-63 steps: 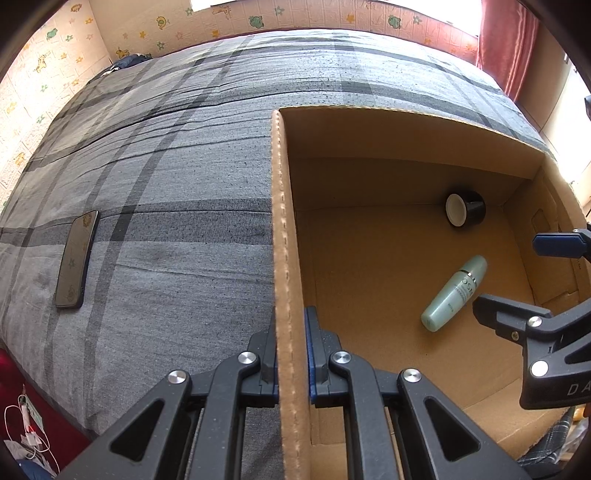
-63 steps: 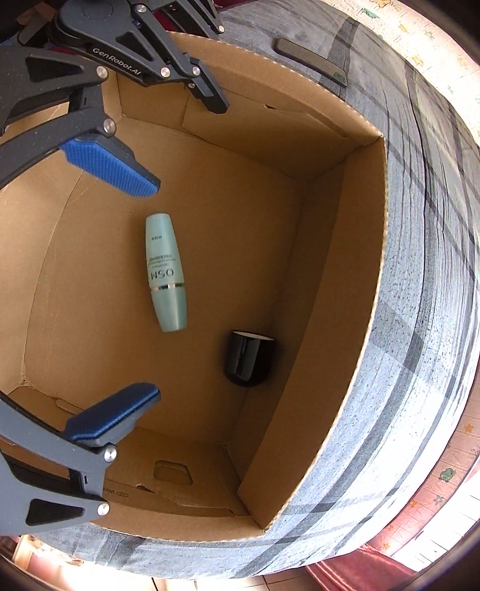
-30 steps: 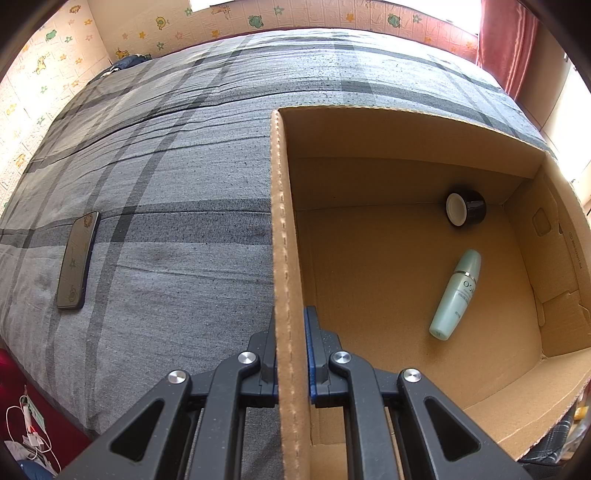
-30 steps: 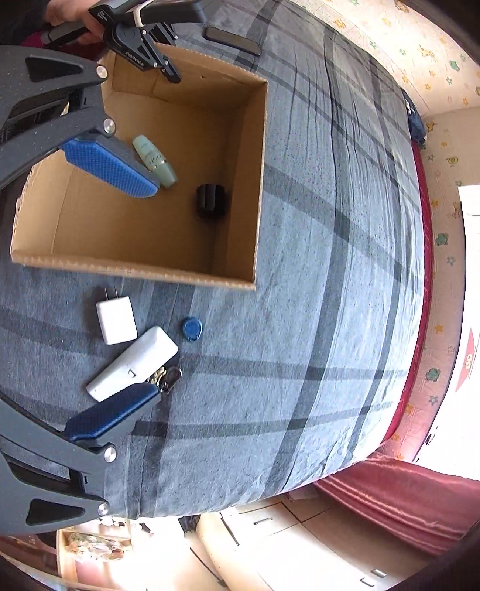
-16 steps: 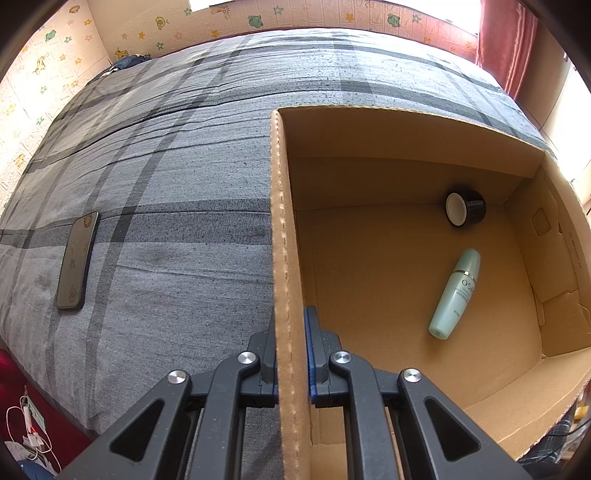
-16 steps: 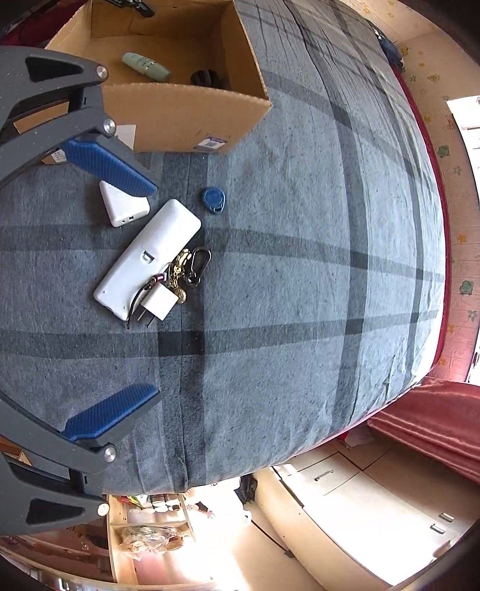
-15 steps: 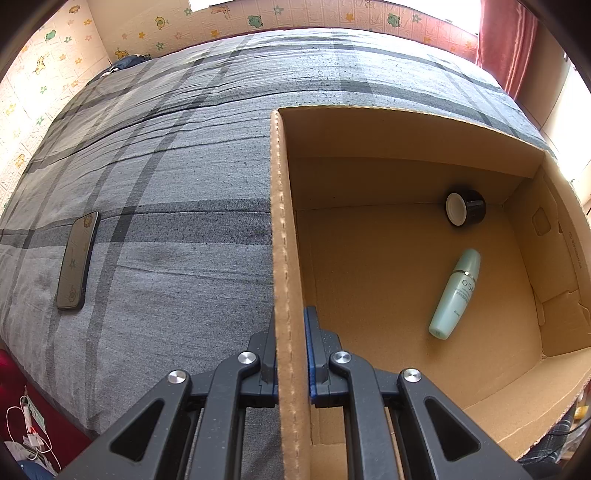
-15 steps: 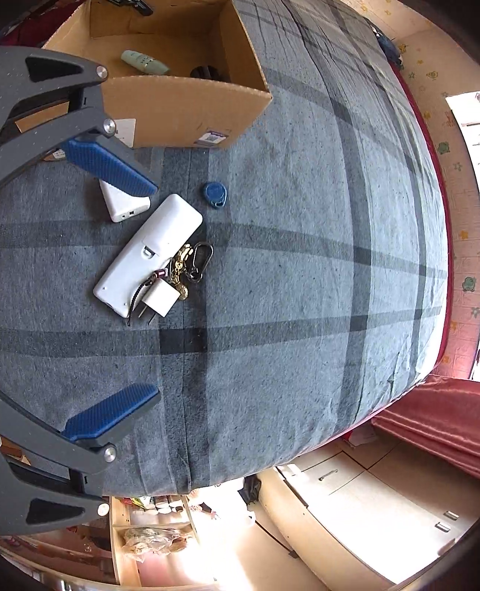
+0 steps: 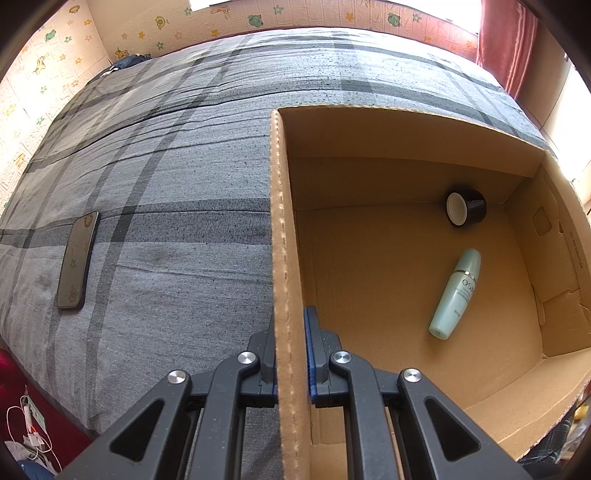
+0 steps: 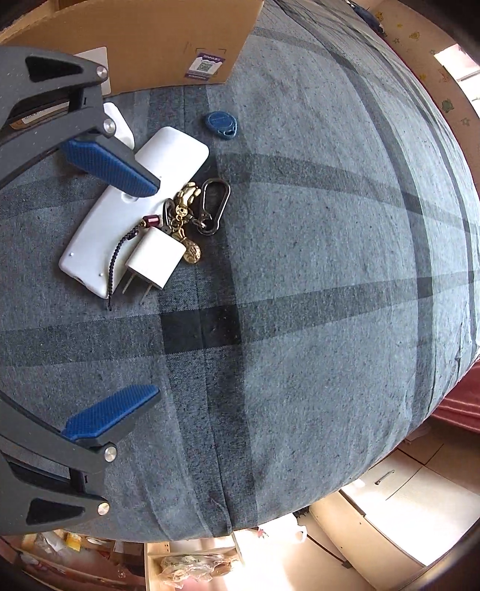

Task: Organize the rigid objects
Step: 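Move the right gripper back toward the white remote and charger, then grasp the small white charger cube with the right gripper and lift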

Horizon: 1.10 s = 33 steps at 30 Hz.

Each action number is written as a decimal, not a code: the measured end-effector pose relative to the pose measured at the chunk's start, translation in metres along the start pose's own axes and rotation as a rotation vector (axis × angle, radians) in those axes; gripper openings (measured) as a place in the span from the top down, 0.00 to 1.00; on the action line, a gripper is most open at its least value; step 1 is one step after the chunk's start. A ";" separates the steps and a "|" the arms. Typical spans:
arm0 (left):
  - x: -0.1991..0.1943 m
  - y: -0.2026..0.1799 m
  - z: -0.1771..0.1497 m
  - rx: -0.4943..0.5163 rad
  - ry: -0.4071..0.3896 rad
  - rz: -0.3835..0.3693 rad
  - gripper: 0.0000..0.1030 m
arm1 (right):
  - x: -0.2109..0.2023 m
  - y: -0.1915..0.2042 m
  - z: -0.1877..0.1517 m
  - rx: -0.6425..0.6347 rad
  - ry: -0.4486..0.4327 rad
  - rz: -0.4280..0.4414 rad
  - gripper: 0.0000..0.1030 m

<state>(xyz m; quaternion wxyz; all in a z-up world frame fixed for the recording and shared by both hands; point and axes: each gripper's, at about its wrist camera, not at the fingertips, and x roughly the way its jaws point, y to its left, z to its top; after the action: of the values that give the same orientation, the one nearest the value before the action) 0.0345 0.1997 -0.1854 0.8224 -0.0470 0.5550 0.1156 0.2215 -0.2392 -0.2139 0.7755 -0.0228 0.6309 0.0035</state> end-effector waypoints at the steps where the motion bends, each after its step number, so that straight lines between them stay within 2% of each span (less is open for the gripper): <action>1: 0.000 0.000 0.000 0.000 0.001 0.000 0.90 | 0.002 0.000 0.001 0.004 0.002 0.004 0.01; 5: 0.000 0.000 0.000 0.002 0.000 0.002 0.90 | 0.005 0.002 0.006 0.006 -0.005 -0.002 0.05; 7: 0.000 0.000 -0.001 0.002 0.001 0.001 0.90 | 0.007 0.004 0.008 0.003 -0.003 -0.015 0.12; 12: 0.000 0.000 -0.001 0.003 0.000 0.002 0.90 | 0.016 0.010 0.014 0.021 0.016 -0.010 0.23; 14: 0.000 0.000 -0.001 0.004 0.001 0.004 0.90 | 0.017 0.008 0.015 0.036 0.018 0.006 0.31; 16: 0.000 0.000 0.000 0.003 0.001 0.004 0.90 | 0.020 0.006 0.017 0.053 0.029 0.032 0.42; 18: 0.000 0.000 0.000 0.003 0.001 0.004 0.90 | 0.022 0.006 0.018 0.065 0.039 0.047 0.48; 21: 0.000 0.000 0.000 0.003 0.001 0.004 0.90 | 0.022 0.007 0.019 0.077 0.033 0.053 0.67; 33: 0.000 0.000 0.000 0.003 0.001 0.005 0.90 | -0.007 0.013 0.015 0.044 -0.025 0.006 0.70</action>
<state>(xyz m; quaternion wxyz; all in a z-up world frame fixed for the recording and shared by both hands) 0.0349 0.1996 -0.1852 0.8220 -0.0445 0.5556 0.1167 0.2346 -0.2252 -0.2040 0.7836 -0.0037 0.6213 -0.0076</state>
